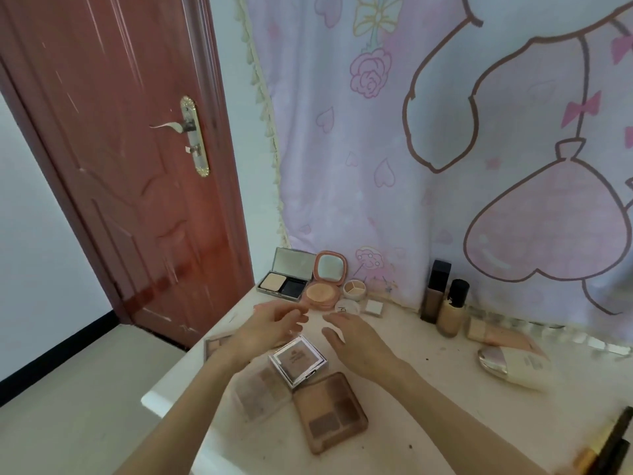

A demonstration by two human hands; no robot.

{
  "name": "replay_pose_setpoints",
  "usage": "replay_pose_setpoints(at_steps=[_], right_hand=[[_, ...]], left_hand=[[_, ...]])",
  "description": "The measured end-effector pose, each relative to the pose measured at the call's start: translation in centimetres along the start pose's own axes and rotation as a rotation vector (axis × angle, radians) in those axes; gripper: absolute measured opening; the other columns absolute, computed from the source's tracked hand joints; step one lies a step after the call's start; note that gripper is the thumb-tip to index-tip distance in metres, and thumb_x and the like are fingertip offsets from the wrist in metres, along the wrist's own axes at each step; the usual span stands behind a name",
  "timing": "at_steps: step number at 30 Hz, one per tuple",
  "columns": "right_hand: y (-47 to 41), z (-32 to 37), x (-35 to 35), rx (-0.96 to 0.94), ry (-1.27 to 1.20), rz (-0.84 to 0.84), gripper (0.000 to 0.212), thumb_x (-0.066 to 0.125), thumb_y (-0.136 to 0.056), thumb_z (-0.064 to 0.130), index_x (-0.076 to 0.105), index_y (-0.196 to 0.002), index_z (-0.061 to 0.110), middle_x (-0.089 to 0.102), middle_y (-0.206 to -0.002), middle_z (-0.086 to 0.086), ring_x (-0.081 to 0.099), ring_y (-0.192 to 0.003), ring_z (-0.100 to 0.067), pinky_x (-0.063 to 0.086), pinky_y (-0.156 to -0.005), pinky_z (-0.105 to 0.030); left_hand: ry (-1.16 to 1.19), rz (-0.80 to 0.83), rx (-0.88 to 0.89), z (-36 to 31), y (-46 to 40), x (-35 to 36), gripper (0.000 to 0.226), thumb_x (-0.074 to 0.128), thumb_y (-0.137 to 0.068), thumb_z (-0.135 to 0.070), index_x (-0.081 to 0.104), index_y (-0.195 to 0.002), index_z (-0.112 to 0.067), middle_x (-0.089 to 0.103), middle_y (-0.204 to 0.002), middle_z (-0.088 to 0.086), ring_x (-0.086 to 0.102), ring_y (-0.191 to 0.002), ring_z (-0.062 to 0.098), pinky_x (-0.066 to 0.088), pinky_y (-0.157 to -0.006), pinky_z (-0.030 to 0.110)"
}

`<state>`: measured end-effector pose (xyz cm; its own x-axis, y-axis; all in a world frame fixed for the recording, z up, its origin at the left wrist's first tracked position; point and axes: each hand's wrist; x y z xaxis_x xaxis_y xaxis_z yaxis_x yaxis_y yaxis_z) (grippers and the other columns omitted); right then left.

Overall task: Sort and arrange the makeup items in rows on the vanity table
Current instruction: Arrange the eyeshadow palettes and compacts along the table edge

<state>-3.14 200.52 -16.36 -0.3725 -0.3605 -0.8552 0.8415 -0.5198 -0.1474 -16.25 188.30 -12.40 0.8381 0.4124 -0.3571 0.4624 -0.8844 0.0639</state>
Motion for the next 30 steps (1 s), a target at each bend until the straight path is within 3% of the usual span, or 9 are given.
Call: replay_pose_setpoints(at_steps=[2, 4, 6, 8, 14, 19, 30], right_hand=[[-0.5, 1.5, 1.5, -0.069, 0.090, 0.072, 0.045, 0.036, -0.100, 0.031, 0.038, -0.141, 0.012, 0.033, -0.150, -0.007, 0.027, -0.138, -0.019, 0.016, -0.111, -0.027], [-1.0, 2.7, 3.0, -0.093, 0.168, 0.133, 0.049, 0.029, -0.101, 0.031, 0.026, -0.146, 0.013, 0.019, -0.156, -0.005, 0.013, -0.144, -0.020, 0.009, -0.116, -0.036], [-1.4, 3.5, 4.6, -0.063, 0.219, 0.173, 0.053, 0.023, -0.101, 0.035, 0.015, -0.149, 0.015, 0.008, -0.158, -0.002, 0.002, -0.145, -0.020, 0.002, -0.116, -0.042], [-1.7, 4.0, 5.8, -0.037, 0.273, 0.194, 0.055, 0.018, -0.100, 0.037, 0.007, -0.150, 0.015, 0.000, -0.159, -0.001, -0.004, -0.146, -0.020, -0.003, -0.115, -0.046], [-1.4, 3.4, 7.5, -0.009, 0.270, 0.155, 0.055, 0.016, -0.099, 0.039, 0.006, -0.150, 0.023, 0.001, -0.159, 0.005, -0.001, -0.145, -0.018, 0.000, -0.115, -0.047], [-0.5, 2.6, 7.1, -0.028, 0.252, 0.122, 0.053, 0.016, -0.098, 0.040, 0.011, -0.149, 0.027, 0.006, -0.158, 0.009, 0.001, -0.145, -0.015, 0.001, -0.116, -0.043], [3.9, -0.7, 4.0, -0.001, 0.269, 0.088, 0.048, 0.019, -0.100, 0.039, 0.022, -0.147, 0.029, 0.012, -0.157, 0.013, 0.003, -0.145, -0.011, -0.001, -0.117, -0.036]], left_hand=[[-0.327, -0.161, 0.091, 1.8, -0.2, -1.8, 0.029, 0.042, -0.096, -0.011, 0.060, -0.119, -0.013, 0.063, -0.116, -0.001, 0.056, -0.113, 0.016, 0.038, -0.092, 0.017], [-0.613, -0.224, 0.126, 4.2, -0.6, -3.1, 0.036, 0.040, -0.097, -0.014, 0.051, -0.131, -0.018, 0.051, -0.135, -0.001, 0.040, -0.129, 0.016, 0.026, -0.103, 0.020], [-0.855, -0.181, 0.043, 6.6, -0.8, -3.9, 0.043, 0.032, -0.100, -0.026, 0.033, -0.142, -0.029, 0.026, -0.152, -0.006, 0.015, -0.142, 0.017, 0.013, -0.113, 0.036], [-0.986, -0.123, -0.011, 8.4, -1.2, -4.0, 0.046, 0.021, -0.100, -0.038, 0.016, -0.146, -0.037, 0.006, -0.156, -0.011, -0.004, -0.144, 0.018, 0.002, -0.114, 0.047], [-1.089, -0.049, -0.018, 9.9, -3.1, -3.5, 0.049, 0.013, -0.099, -0.043, 0.001, -0.146, -0.039, -0.008, -0.156, -0.009, -0.009, -0.143, 0.014, -0.004, -0.115, 0.044], [-1.047, -0.095, 0.016, 10.1, -2.1, -1.5, 0.050, 0.014, -0.098, -0.042, 0.005, -0.147, -0.033, -0.001, -0.157, -0.006, -0.001, -0.143, 0.007, 0.001, -0.115, 0.039], [-1.051, -0.141, 0.066, 7.7, 0.3, 5.2, 0.051, 0.014, -0.099, -0.035, 0.008, -0.148, -0.023, 0.002, -0.157, 0.004, -0.004, -0.144, 0.016, 0.005, -0.114, 0.042]])
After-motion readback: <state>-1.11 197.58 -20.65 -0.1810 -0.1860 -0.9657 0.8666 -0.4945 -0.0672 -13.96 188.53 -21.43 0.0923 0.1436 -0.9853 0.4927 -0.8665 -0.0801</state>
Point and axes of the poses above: each hand's wrist, its own y-axis away from the middle knuckle, its own x-axis out of the palm, z = x × y
